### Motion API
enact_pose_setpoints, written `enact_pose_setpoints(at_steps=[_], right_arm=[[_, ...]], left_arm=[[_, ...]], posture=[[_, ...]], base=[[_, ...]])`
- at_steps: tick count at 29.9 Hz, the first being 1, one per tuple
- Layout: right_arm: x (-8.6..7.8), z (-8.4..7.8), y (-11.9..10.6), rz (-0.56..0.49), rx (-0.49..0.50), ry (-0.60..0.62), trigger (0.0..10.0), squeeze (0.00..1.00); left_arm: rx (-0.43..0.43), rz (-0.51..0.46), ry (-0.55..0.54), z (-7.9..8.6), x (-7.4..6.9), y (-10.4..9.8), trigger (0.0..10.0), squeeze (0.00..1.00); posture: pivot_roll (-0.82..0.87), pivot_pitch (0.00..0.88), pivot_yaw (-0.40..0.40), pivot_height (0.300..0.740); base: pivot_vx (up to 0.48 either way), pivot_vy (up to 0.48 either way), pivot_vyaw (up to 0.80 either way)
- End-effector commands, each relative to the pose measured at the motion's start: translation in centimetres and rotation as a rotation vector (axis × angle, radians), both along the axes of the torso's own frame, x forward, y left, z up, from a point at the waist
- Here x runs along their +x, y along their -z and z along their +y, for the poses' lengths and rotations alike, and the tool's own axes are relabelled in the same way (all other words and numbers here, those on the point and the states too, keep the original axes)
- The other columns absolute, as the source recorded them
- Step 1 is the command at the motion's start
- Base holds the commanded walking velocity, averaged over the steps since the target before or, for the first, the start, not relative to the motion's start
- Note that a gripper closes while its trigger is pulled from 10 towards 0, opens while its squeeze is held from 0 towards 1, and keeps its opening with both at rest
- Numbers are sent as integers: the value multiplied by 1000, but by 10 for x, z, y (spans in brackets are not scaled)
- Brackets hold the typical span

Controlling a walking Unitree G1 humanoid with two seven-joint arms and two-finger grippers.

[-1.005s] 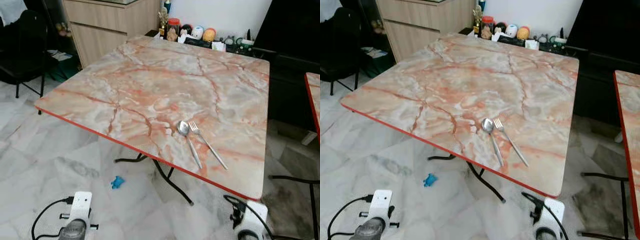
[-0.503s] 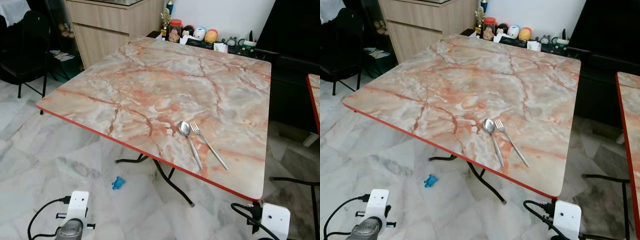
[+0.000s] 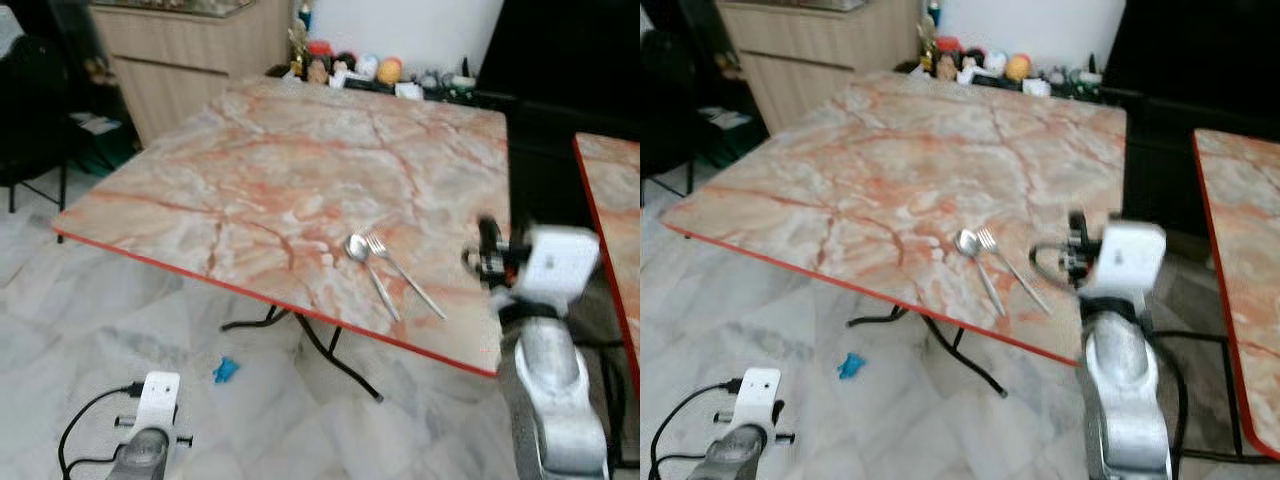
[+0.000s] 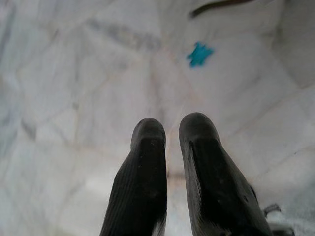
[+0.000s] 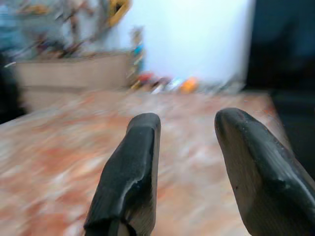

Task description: Setting the table

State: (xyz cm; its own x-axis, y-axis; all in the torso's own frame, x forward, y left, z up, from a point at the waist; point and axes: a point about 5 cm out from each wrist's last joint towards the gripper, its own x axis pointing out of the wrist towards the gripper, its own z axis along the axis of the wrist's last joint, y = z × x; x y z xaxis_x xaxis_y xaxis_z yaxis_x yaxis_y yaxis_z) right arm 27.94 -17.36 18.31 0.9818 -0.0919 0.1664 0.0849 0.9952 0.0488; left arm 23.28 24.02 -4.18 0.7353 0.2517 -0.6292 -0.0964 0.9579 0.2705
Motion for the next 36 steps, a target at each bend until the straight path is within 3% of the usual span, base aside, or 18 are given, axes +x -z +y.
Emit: enact_pose_setpoints(at_steps=[1,6,12,15,22,25,26,30,36], right_arm=[[-4,-1,15,76,26,-2,10000,0],[-13,5,32,159,50,-36,10000,0],[-1,11,28,184,46,-105,10000,0],[21,22,17,191,-12,-243,10000,0],[40,37,17,278,-80,-382,10000,0],[61,46,11,283,-82,-436,10000,0],[61,46,11,283,-82,-436,10000,0],[89,49,20,366,15,-431,10000,0],[99,38,37,455,45,-358,10000,0]], left_arm=[[-2,3,-12,1,-2,1,10000,0],[-3,11,-9,1,-5,3,10000,0],[0,21,-10,3,-7,4,10000,0],[-1,23,-12,3,-6,3,10000,0],[-9,24,-4,-1,-5,4,10000,0],[-21,28,6,-4,-4,5,10000,0],[-21,28,6,-4,-4,5,10000,0],[-42,26,3,-7,-3,5,10000,0],[-50,27,2,-7,-4,6,10000,0]], posture=[[97,0,-40,740],[88,0,-26,740],[80,0,-18,740],[76,0,-13,740],[75,0,-11,740],[72,0,-12,740],[72,0,-12,740],[79,0,-16,740],[82,0,-19,740]], base=[[0,0,0],[0,0,0],[0,0,0],[0,0,0],[0,0,0],[0,0,0],[0,0,0],[0,0,0],[0,0,0]])
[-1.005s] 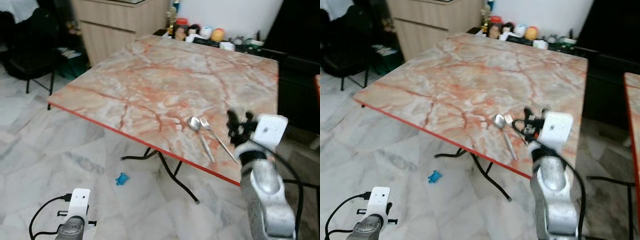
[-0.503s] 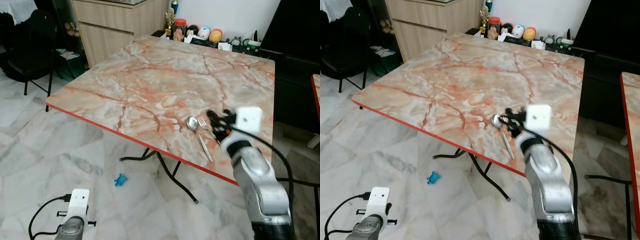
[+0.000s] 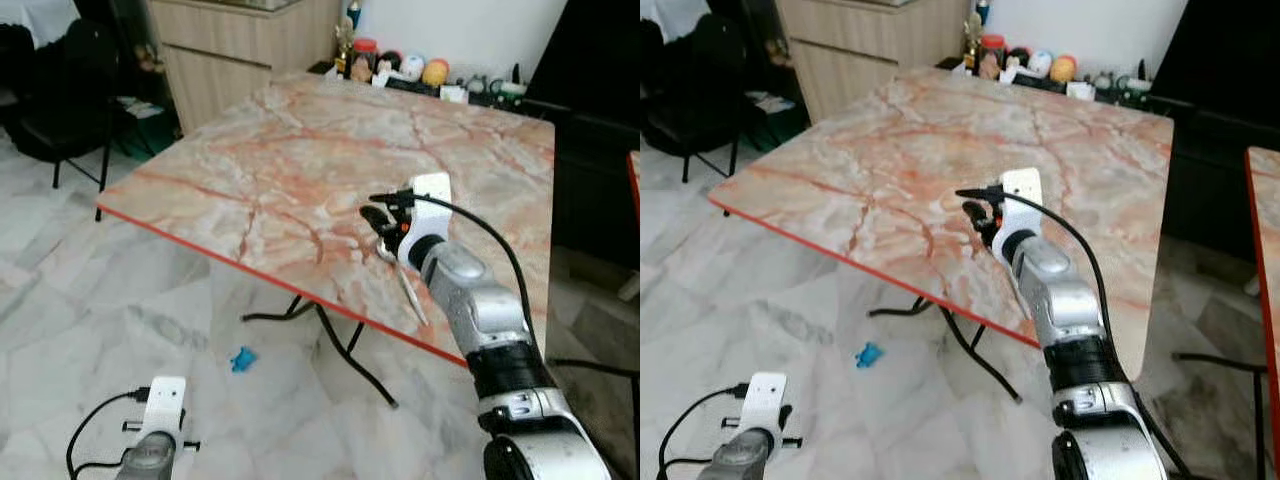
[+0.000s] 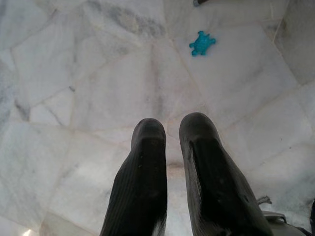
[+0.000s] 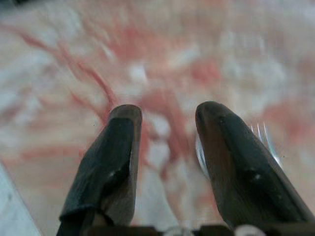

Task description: Setting the table

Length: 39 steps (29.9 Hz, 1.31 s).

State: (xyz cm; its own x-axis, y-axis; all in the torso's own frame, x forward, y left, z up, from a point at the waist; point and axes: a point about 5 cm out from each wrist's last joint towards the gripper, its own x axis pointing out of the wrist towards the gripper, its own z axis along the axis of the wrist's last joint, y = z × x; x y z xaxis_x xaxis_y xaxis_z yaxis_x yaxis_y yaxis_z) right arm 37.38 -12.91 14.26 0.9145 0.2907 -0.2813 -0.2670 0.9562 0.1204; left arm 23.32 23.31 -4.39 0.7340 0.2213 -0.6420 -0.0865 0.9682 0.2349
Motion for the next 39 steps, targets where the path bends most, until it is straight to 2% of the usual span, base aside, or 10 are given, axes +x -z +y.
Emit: enact_pose_setpoints(at_steps=[1,11,26,27,28,29,30,33,35,39], right_arm=[[7,-9,1,24,19,44,10000,0],[10,-16,19,105,-3,66,10000,0],[5,-18,27,78,-73,51,10000,0],[4,-18,27,72,-93,47,10000,647],[4,-19,28,68,-106,44,10000,647],[4,-20,28,63,-123,47,10000,1000],[3,-20,27,59,-159,36,10000,1000],[2,-21,27,58,-182,32,10000,1000],[1,-21,29,61,-209,23,10000,0],[-3,-22,33,69,-232,18,10000,0]], left_arm=[[-13,23,-6,0,-5,4,10000,0],[-22,27,-4,-1,-7,5,10000,0],[-26,35,3,-2,-9,7,10000,0],[-27,36,2,-3,-9,7,10000,0],[-28,36,2,-3,-9,7,10000,0],[-28,36,2,-3,-9,7,10000,0],[-26,37,3,-3,-9,7,10000,0],[-26,36,0,-3,-9,7,10000,0],[-25,36,-1,-3,-9,7,10000,0],[-25,35,-4,-3,-10,7,10000,0]], posture=[[82,0,-19,740],[85,0,-23,740],[80,0,-20,740],[81,0,-20,740],[81,0,-20,740],[82,0,-22,740],[82,0,-22,740],[83,0,-23,740],[84,0,-25,740],[84,0,-25,740]], base=[[0,0,0],[0,0,0],[0,0,0],[0,0,0],[0,0,0],[0,0,0],[0,0,0],[0,0,0],[0,0,0],[0,0,0]])
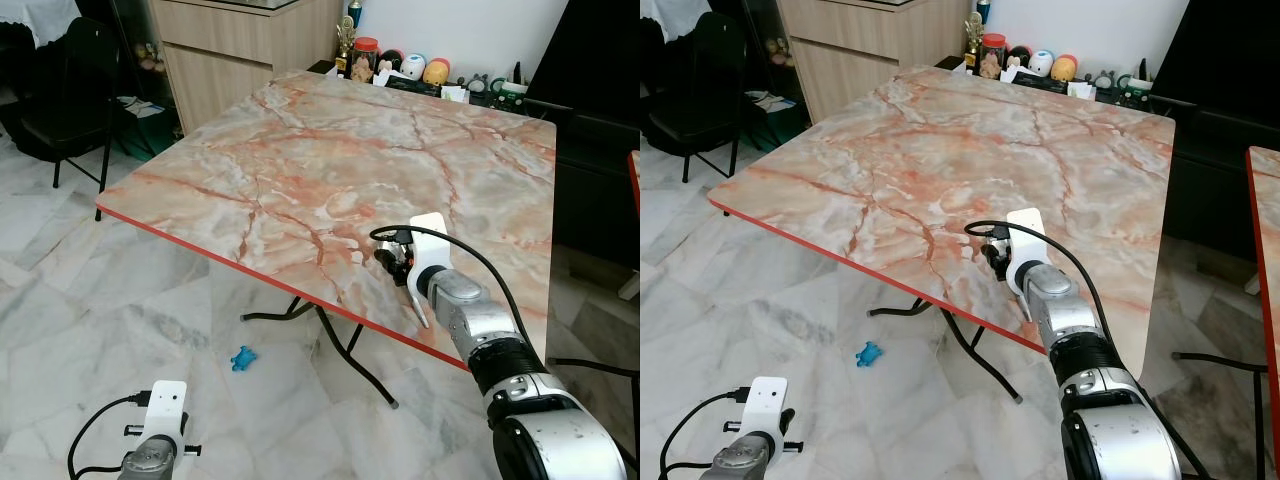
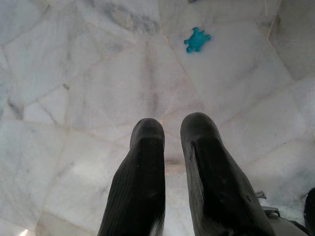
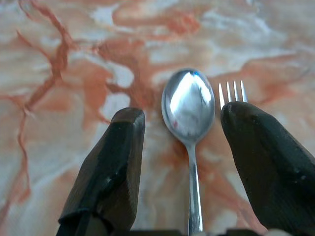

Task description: Setting the table

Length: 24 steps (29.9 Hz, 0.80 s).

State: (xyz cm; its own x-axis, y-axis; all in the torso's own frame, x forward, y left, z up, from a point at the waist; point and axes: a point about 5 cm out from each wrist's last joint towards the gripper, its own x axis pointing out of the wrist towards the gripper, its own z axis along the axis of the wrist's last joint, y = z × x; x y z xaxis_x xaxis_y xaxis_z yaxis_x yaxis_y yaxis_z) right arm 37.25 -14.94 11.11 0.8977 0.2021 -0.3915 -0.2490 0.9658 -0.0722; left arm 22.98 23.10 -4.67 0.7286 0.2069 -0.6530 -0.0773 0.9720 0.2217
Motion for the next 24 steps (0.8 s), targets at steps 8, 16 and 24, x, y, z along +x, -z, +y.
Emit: enact_pose_setpoints(at_steps=[8,16,24], right_arm=[[-6,-6,9,39,-9,43,10000,0],[-9,-6,16,62,3,55,10000,0],[-10,-6,19,67,7,61,10000,0]], left_arm=[[-10,22,-8,-1,-5,4,10000,0],[-10,23,-5,-2,-5,4,10000,0],[-8,23,1,-3,-6,5,10000,0]], posture=[[80,0,-23,740],[83,0,-26,740],[82,0,-27,740]], base=[[0,0,0],[0,0,0],[0,0,0]])
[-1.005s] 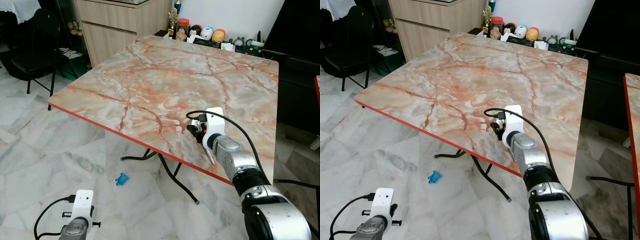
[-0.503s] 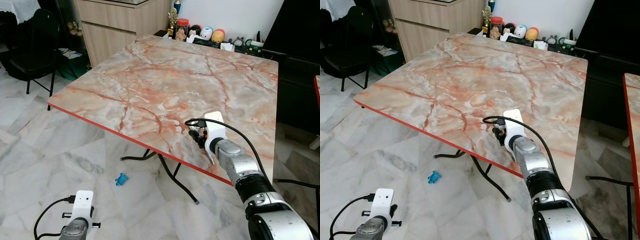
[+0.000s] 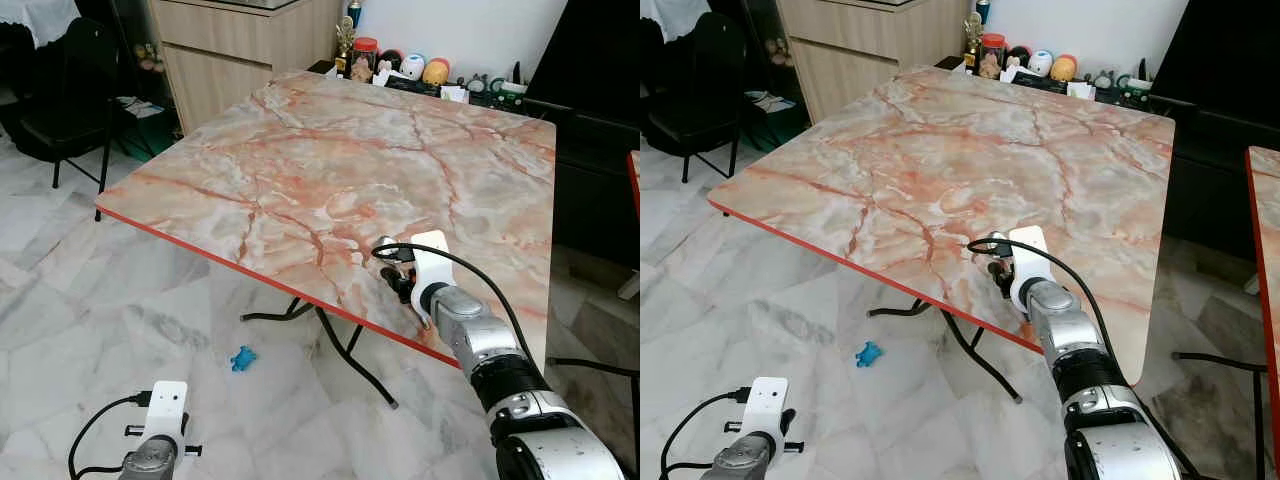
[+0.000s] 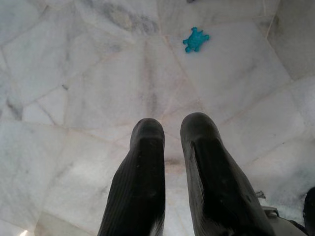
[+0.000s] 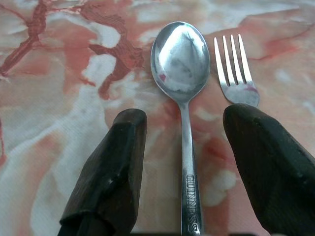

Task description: Setting the table

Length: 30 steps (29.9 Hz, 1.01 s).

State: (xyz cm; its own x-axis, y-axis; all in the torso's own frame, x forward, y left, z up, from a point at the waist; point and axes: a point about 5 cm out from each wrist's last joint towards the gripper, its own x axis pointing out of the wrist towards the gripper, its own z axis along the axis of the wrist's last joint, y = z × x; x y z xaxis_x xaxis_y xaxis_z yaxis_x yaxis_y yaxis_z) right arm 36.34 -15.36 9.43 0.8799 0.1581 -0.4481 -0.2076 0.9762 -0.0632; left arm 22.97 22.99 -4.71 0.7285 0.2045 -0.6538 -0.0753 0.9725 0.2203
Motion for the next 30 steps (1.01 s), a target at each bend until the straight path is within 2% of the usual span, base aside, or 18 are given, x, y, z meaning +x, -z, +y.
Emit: enact_pose_setpoints(at_steps=[1,17,21,22,23,24,25,26,27,30], right_arm=[[-2,-2,3,5,12,16,10000,0],[-2,-3,11,28,57,42,10000,0],[-2,-2,12,25,60,37,9725,0],[-2,-2,12,25,61,36,9020,0],[-2,-2,12,25,63,36,9020,0],[-3,-2,13,25,64,35,2549,0],[-3,-2,14,25,64,35,1176,0],[-3,-2,14,25,65,34,1176,0],[-3,-1,15,23,69,31,0,0],[-3,-1,15,20,69,30,0,0]], left_arm=[[-7,22,1,-2,-6,5,10000,0],[-8,19,-1,-4,-6,5,10000,0],[-8,19,-7,-3,-7,5,10000,0],[-7,19,-7,-3,-7,6,10000,0],[-7,19,-8,-3,-7,6,10000,0],[-7,20,-8,-3,-8,6,10000,0],[-7,20,-9,-3,-8,6,10000,0],[-7,20,-9,-3,-8,6,10000,0],[-7,19,-7,-4,-7,6,10000,0],[-7,20,-6,-4,-7,6,10000,0]], posture=[[83,0,-27,740],[95,0,-34,740],[95,0,-37,740],[96,0,-37,740],[96,0,-37,740],[97,0,-37,740],[97,0,-37,740],[98,0,-37,740],[98,0,-37,740],[98,0,-37,740]], base=[[0,0,0],[0,0,0],[0,0,0],[0,0,0],[0,0,0],[0,0,0],[0,0,0],[0,0,0],[0,0,0],[0,0,0]])
